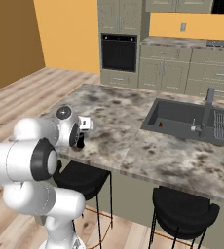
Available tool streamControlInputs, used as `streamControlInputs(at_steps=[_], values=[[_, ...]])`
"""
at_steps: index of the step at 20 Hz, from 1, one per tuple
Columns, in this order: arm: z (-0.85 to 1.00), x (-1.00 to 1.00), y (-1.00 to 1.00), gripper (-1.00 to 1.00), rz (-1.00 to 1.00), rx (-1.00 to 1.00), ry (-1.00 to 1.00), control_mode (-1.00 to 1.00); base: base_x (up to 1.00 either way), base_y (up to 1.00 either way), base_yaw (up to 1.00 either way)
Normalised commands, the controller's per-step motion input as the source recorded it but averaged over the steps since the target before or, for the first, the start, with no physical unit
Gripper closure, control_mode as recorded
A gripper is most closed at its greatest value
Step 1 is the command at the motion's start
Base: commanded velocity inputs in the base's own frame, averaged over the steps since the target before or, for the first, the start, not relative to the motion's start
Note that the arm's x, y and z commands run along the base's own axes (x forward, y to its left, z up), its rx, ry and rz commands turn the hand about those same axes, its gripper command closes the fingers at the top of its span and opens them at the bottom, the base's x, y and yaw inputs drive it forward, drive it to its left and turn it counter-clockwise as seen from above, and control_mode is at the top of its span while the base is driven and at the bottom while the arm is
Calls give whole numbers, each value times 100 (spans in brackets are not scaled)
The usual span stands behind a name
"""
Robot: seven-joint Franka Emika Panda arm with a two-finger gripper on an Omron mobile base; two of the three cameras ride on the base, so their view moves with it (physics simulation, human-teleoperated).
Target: Place the large bottle from the dining counter next to the other large bottle outside the sink, and place the small bottle from the dining counter next to the other small bottle inside the sink.
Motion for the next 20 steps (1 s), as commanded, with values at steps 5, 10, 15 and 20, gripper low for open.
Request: streamControlInputs(at_steps=[5,10,15,20], values=[[0,0,0,100,0,0,0,100,-2,7,0],[0,0,0,100,0,0,0,100,-26,47,0],[0,0,0,100,0,0,0,100,-29,61,0],[0,0,0,100,0,0,0,100,-1,66,0]])
